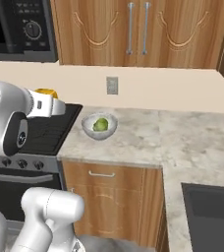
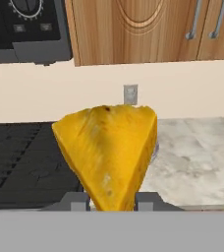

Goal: Pick the cheese from the fridge and the cheese grater from the cabinet and place them next to the salad bowl.

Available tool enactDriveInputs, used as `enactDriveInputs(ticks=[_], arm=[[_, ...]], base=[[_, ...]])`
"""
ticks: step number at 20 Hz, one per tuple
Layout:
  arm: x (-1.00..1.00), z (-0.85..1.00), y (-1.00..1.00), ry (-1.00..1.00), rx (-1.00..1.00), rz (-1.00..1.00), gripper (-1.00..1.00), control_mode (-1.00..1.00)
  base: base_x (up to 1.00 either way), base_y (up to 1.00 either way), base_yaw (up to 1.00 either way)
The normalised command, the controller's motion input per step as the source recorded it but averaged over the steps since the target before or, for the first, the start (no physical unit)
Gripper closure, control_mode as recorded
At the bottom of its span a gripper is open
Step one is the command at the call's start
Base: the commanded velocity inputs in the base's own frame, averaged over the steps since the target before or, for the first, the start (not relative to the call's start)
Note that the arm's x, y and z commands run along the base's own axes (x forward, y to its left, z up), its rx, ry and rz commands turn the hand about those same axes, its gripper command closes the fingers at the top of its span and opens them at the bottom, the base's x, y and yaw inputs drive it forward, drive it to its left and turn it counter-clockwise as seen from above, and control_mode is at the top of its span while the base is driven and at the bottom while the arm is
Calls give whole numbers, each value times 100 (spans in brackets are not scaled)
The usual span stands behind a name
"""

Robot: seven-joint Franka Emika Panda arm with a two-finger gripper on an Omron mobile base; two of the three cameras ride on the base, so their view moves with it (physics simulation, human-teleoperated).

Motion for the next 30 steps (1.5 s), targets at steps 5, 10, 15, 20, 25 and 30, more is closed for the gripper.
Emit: enactDriveInputs(ticks=[5, 10, 15, 20, 25, 30], arm=[[0, 0, 0, 0, 0, 0, 100, 100], [0, 0, 0, 0, 0, 0, 100, 100], [0, 0, 0, 0, 0, 0, 100, 100], [0, 0, 0, 0, 0, 0, 100, 100], [0, 0, 0, 0, 0, 0, 100, 100], [0, 0, 0, 0, 0, 0, 100, 100]], base=[[54, -31, 29], [58, -32, 21], [44, -10, 13], [11, 0, 2], [0, 0, 0], [0, 0, 0]])
